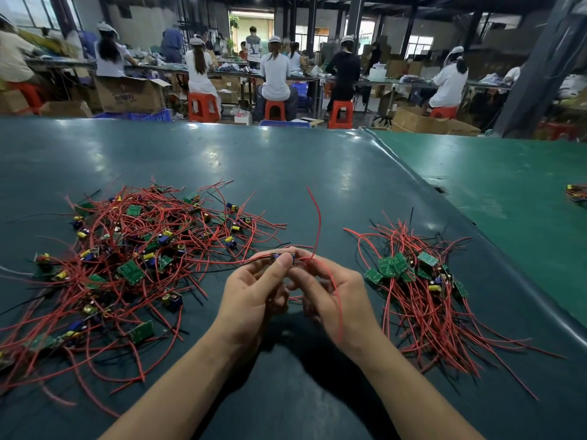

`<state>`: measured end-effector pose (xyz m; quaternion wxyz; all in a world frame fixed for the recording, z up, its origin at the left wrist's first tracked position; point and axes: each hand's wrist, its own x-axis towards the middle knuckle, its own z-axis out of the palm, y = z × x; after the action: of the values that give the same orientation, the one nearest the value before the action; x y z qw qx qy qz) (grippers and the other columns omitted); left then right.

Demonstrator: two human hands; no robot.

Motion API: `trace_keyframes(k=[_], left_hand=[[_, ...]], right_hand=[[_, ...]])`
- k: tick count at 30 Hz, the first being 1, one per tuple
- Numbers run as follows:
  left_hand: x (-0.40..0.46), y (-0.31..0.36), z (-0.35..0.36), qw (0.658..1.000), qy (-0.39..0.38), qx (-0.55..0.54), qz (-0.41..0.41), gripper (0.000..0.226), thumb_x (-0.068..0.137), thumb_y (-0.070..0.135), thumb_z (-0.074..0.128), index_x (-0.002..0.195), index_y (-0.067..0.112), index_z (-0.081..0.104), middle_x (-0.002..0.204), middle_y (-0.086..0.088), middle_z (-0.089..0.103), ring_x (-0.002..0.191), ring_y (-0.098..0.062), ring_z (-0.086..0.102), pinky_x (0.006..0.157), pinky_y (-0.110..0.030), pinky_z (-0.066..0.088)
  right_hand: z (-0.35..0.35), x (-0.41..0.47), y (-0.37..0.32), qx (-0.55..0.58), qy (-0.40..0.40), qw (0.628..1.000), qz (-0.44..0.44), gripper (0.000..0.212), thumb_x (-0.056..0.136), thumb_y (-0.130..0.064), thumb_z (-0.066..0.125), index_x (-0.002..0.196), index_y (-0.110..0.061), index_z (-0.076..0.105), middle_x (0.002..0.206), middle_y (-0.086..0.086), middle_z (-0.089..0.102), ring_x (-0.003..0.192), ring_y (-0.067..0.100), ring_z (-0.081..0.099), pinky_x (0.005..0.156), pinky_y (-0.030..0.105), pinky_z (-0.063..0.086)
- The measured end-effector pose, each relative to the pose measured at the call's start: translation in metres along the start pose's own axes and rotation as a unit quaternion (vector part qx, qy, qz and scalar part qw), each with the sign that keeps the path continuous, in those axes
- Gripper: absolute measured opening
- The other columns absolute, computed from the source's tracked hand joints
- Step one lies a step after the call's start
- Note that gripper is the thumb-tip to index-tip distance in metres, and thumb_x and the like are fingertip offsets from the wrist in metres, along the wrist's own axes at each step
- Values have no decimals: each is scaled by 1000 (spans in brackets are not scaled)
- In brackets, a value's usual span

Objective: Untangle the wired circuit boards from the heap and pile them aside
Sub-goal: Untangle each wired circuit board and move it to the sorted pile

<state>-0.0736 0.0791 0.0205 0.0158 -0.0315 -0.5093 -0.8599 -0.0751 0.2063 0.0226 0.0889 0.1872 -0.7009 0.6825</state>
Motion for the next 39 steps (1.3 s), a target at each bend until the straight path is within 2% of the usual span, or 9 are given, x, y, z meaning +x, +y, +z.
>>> trace_keyframes(k=[5,11,14,16,18,22,30,34,39], left_hand=[[-2,-3,0,997,-35,35,52,24,75,19,70,98,14,75,58,4,52,49,-8,38,48,-20,30],[-7,-6,4,988,-92,97,83,20,81,10,73,99,18,77,80,-3,70,54,-8,43,51,-20,30],[-7,-8,4,974,-79,164,132,21,82,1,68,98,14,74,81,6,74,57,0,54,56,-11,43],[-6,-9,2,949,-54,246,188,27,83,-4,67,99,17,72,93,8,75,75,-2,65,69,-14,50],[-6,-11,-1,923,-51,301,234,28,83,-2,66,100,19,72,107,9,72,97,-6,68,78,-17,50],[-7,-14,-1,914,-61,317,244,27,82,1,65,99,19,74,111,12,71,103,-8,67,77,-19,51],[-11,-12,5,914,-59,284,284,17,82,3,67,90,18,73,104,1,74,94,-15,70,70,-27,54],[-14,-12,6,910,-60,279,300,14,83,6,68,89,18,73,105,4,74,79,-29,69,59,-41,51],[-13,-10,4,895,-40,278,348,14,85,7,69,89,20,72,105,3,73,62,-23,64,51,-30,48]], right_hand=[[-1,2,-2,138,74,982,101,24,81,-35,65,89,-16,77,62,0,61,39,9,41,37,17,31],[-6,12,-1,343,117,891,272,38,78,-48,60,71,-13,73,49,-5,41,36,5,31,32,16,22],[-5,10,-1,267,111,923,256,38,90,-42,57,75,-12,75,52,-3,47,38,7,35,35,16,25],[-3,7,-2,194,103,949,227,30,92,-36,60,80,-13,74,55,-4,52,38,6,37,37,16,28],[-2,6,-3,177,105,955,213,25,93,-28,62,77,-15,75,52,-4,44,37,5,32,36,15,26],[-7,7,-5,176,130,951,218,25,94,-20,60,77,-10,76,46,-9,30,37,4,23,36,13,21],[-31,20,-8,311,195,906,209,25,95,-20,58,80,-8,73,50,-7,39,35,2,25,33,15,22],[-45,24,-10,341,234,892,184,23,97,-20,55,85,-6,68,49,-7,39,34,2,26,32,14,22],[-57,25,-12,377,288,868,148,26,101,-23,49,87,-8,66,52,-8,41,34,2,28,32,14,23]])
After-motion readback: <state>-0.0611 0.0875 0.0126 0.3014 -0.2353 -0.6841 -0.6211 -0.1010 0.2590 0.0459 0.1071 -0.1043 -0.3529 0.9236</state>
